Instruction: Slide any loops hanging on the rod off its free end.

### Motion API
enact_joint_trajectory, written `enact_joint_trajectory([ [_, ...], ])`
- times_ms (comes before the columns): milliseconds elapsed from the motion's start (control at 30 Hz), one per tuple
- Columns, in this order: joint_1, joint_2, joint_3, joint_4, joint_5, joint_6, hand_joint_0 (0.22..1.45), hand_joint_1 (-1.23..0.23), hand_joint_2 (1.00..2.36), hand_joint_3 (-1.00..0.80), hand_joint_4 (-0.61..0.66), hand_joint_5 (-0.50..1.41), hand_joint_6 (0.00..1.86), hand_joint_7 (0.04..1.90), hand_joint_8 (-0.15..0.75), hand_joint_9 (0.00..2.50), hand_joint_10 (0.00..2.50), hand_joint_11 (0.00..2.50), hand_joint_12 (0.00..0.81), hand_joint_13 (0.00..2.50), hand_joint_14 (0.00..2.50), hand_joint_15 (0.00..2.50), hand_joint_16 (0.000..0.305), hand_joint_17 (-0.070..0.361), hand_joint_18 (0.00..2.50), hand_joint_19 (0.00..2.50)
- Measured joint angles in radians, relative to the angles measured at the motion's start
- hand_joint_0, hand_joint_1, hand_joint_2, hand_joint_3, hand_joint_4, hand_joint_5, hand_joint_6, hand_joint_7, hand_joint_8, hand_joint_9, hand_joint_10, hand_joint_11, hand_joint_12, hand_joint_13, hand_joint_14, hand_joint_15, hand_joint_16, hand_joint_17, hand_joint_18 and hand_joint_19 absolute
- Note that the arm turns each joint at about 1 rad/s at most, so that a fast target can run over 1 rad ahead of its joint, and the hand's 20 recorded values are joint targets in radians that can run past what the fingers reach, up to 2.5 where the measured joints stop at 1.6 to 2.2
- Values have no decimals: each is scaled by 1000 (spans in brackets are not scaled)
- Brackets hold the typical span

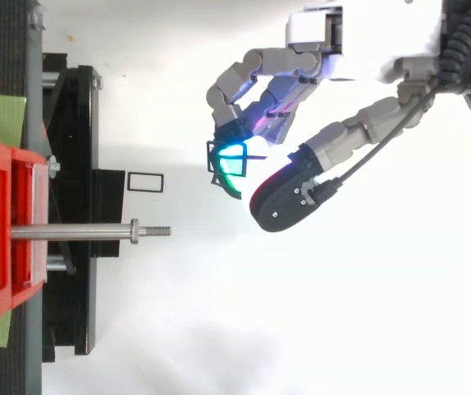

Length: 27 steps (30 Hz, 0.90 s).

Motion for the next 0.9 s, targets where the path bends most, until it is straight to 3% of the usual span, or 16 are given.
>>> enact_joint_trajectory([
  [233,-3,35,-1,-92,-2,-4,589,-680,1019,-288,67,-206,787,1323,281,816,10,257,255,815,6,117,48,107,834,368],
  [433,-3,55,-1,-133,-1,-6,600,-714,1027,-164,53,-216,805,1326,277,814,7,256,257,816,5,123,48,107,839,362],
  [900,-3,85,-1,-187,0,-5,625,-754,1023,-239,79,-218,803,1269,270,829,8,268,251,826,6,117,47,106,852,359],
])
